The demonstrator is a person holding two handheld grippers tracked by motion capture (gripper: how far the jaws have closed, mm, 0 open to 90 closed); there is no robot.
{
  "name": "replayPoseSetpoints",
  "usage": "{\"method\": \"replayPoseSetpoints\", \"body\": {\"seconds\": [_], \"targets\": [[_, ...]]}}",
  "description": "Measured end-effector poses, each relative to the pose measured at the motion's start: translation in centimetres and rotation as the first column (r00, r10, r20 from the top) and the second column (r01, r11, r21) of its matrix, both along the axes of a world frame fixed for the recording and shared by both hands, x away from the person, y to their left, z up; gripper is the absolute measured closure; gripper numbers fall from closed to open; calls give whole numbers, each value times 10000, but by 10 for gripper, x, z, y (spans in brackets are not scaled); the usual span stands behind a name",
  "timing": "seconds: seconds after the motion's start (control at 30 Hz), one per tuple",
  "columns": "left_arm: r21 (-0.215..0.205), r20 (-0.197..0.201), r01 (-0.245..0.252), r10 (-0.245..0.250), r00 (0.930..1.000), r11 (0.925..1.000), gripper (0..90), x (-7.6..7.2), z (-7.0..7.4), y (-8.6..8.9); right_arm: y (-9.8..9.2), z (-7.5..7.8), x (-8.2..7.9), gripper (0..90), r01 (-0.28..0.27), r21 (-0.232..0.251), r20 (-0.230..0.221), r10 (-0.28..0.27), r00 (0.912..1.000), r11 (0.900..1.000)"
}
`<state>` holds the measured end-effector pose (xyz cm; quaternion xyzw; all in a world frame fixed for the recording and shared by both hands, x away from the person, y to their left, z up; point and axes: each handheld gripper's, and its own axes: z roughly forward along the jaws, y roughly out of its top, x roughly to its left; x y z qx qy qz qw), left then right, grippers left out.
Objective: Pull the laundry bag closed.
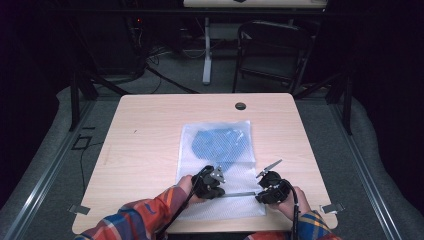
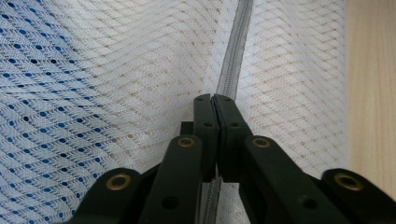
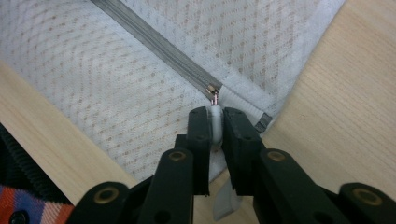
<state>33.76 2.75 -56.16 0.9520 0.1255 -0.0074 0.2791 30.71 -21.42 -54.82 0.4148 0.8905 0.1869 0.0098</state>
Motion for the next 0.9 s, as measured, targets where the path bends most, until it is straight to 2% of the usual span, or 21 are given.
{"method": "replayPoseSetpoints", "body": {"seconds": [0.03, 0.07, 0.13, 0.17, 0.2, 0.27, 0.33, 0.4, 0.43, 0.47, 0.5, 0.53, 0.57, 0.6, 0.63, 0.7, 0.73, 0.77, 0.8, 0.87, 0.9], "targets": [[-55, -336, 27, -29, 9994, 10000, 775, 1, 1, 0, 0, 1, 0, 767, -66, -58, 13, 66, 10000, 10000], [-42, -394, 5, -7, 9992, 10000, 733, 1, 1, 0, 1, 1, -1, 744, 19, 62, 60, -19, 10000, 10000], [5, -382, 13, -13, 9993, 10000, 692, 1, 2, 0, 1, 1, -2, 708, 64, 152, 121, -66, 9999, 9999], [86, -443, 33, -29, 9990, 10000, 644, 1, 3, -1, 1, 4, -2, 619, -146, 30, 48, 145, 9999, 9999], [99, -440, -6, 10, 9990, 10000, 644, 1, 3, -1, 1, 4, -2, 619, -146, 30, 48, 145, 9999, 9999], [223, -590, -219, 232, 9980, 9995, 522, 2, 6, 0, 1, 8, -5, 487, -47, 267, 291, 39, 9996, 9996], [258, -611, -281, 296, 9977, 9993, 486, 2, 9, 1, 1, 11, -5, 454, -121, 159, 390, 115, 9992, 9998], [176, -629, -383, 394, 9972, 9991, 399, 2, 15, 4, 1, 16, -8, 330, -138, 370, 606, 115, 9981, 9992], [73, -651, -445, 449, 9969, 9990, 399, 1, 17, 5, 1, 16, -8, 330, -138, 370, 606, 115, 9981, 9992], [4, -521, -615, 614, 9968, 9981, 335, 0, 24, 9, 0, 19, -9, 257, -144, 344, 842, 115, 9964, 9993], [4, -521, -615, 614, 9968, 9981, 297, 0, 24, 9, 0, 19, -9, 257, -144, 344, 842, 115, 9964, 9993], [-6, -486, -644, 643, 9968, 9979, 236, 0, 29, 15, 0, 21, -10, 175, 108, 385, 1376, -161, 9904, 9992], [-6, -486, -644, 643, 9968, 9979, 195, 0, 29, 15, 0, 21, -10, 175, 108, 385, 1376, -161, 9904, 9992], [-42, -316, -902, 901, 9954, 9959, 160, 0, 34, 23, -2, 26, -11, 136, 297, -167, 2085, -256, 9777, 9994], [-42, -316, -902, 901, 9954, 9959, 150, 0, 34, 23, -2, 26, -11, 136, 297, -167, 2085, -256, 9777, 9994], [-172, -183, -1151, 1148, 9932, 9932, 145, 2, 39, 32, -6, 30, -12, 109, 627, 29, 2408, -616, 9686, 9980], [-317, -100, -1488, 1485, 9889, 9884, 113, 4, 44, 43, -11, 32, -13, 45, 695, 141, 2432, -708, 9674, 9975], [-317, -100, -1488, 1485, 9889, 9884, 99, 4, 44, 43, -11, 32, -13, 45, 695, 141, 2432, -708, 9674, 9975], [-481, 29, -1831, 1835, 9830, 9819, 82, 5, 50, 56, -16, 33, -14, 0, 957, 205, 2500, -978, 9633, 9952], [-669, 84, -2186, 2197, 9755, 9735, 72, 6, 55, 70, -23, 34, -15, 0, 976, 375, 2469, -1038, 9635, 9945], [-669, 84, -2186, 2197, 9755, 9735, 60, 6, 55, 70, -26, 34, -16, 0, 1107, 379, 2494, -1167, 9614, 9931]]}}
